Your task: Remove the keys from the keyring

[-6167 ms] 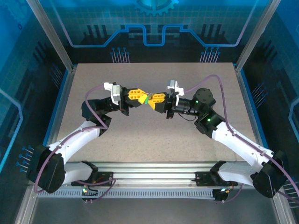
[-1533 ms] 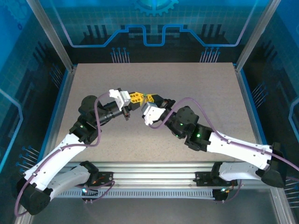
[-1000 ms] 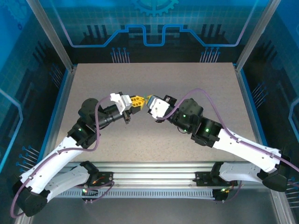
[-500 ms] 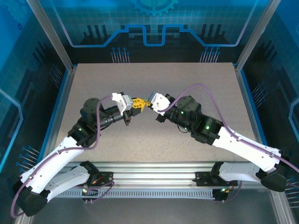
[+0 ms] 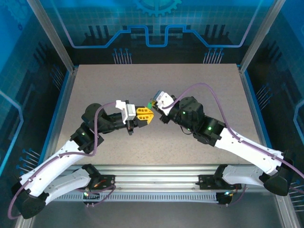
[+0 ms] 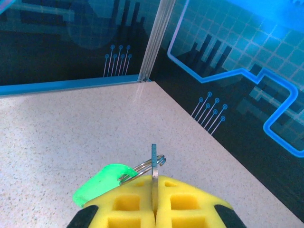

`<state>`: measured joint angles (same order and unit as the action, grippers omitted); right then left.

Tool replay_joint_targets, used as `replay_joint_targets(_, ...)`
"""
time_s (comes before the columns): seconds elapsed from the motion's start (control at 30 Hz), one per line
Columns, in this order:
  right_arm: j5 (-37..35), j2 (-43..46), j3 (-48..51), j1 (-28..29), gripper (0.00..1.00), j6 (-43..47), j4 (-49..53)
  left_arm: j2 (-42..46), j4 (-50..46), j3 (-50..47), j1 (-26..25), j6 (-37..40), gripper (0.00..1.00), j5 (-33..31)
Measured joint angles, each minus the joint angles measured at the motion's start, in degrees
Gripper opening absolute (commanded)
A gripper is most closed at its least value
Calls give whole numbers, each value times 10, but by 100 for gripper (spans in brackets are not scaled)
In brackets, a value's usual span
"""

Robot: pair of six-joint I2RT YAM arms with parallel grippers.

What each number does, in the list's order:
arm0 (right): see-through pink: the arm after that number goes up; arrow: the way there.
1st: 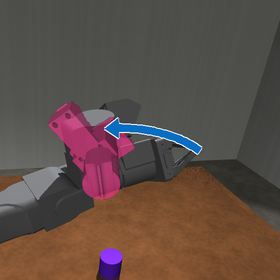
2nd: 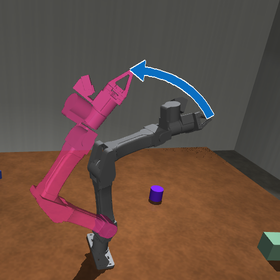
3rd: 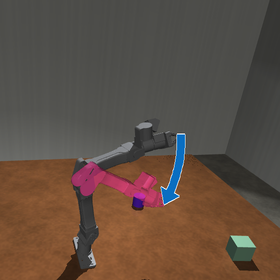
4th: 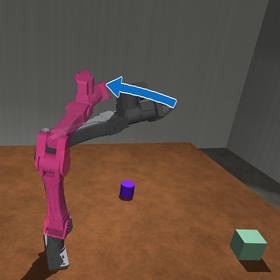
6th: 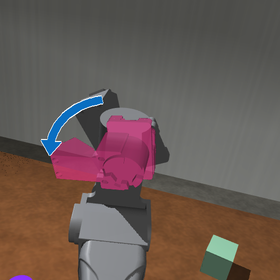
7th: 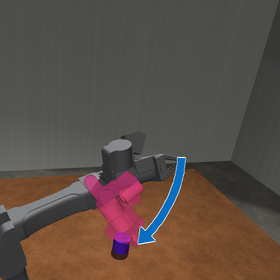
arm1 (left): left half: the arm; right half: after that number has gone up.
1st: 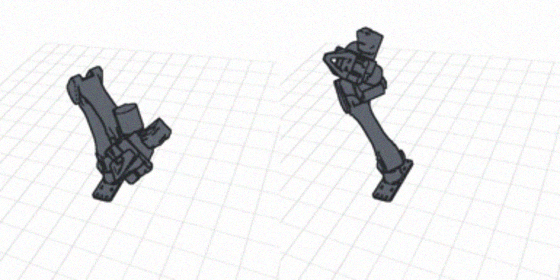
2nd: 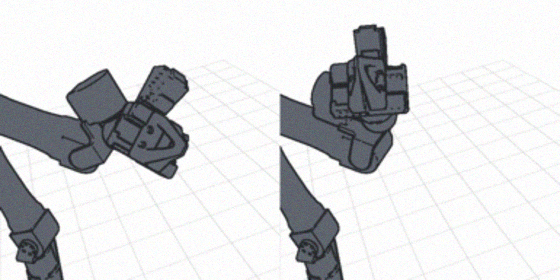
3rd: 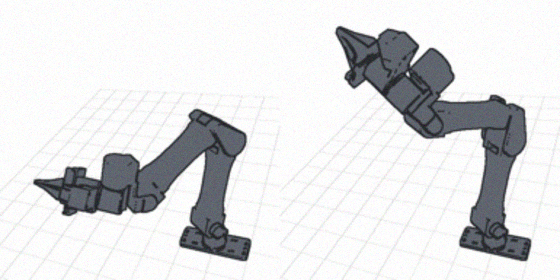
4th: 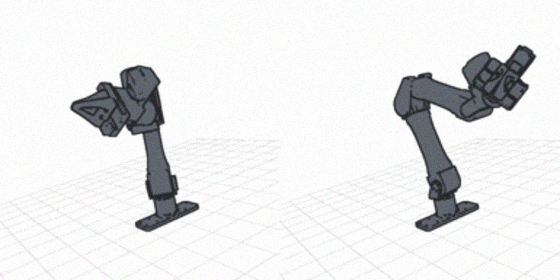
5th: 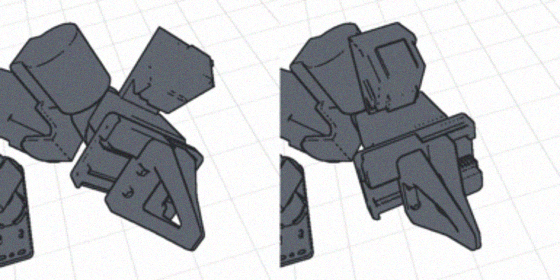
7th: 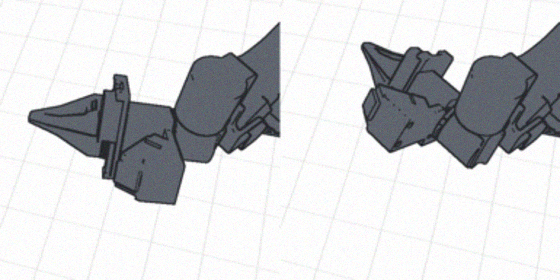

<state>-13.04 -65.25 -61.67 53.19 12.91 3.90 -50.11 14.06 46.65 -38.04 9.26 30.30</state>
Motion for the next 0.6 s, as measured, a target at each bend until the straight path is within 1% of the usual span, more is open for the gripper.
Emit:
replay_joint_targets(0.03,0,-1,-10,0,0,-2,16,6,3,-9,0,1,42,-16)
replay_joint_targets(0.07,-2,-2,-21,0,0,-5,31,14,5,-19,0,0,47,-33)
replay_joint_targets(0.17,-4,-4,-52,0,0,-15,75,25,16,-45,0,1,49,-72)
replay_joint_targets(0.3,-3,-11,-92,2,0,-30,133,23,31,-68,0,1,54,-98)
replay_joint_targets(0.47,11,-19,-127,4,0,-57,202,14,62,-80,0,6,58,-112)
replay_joint_targets(0.6,42,-28,-156,4,0,-78,244,-2,90,-80,0,16,58,-111)
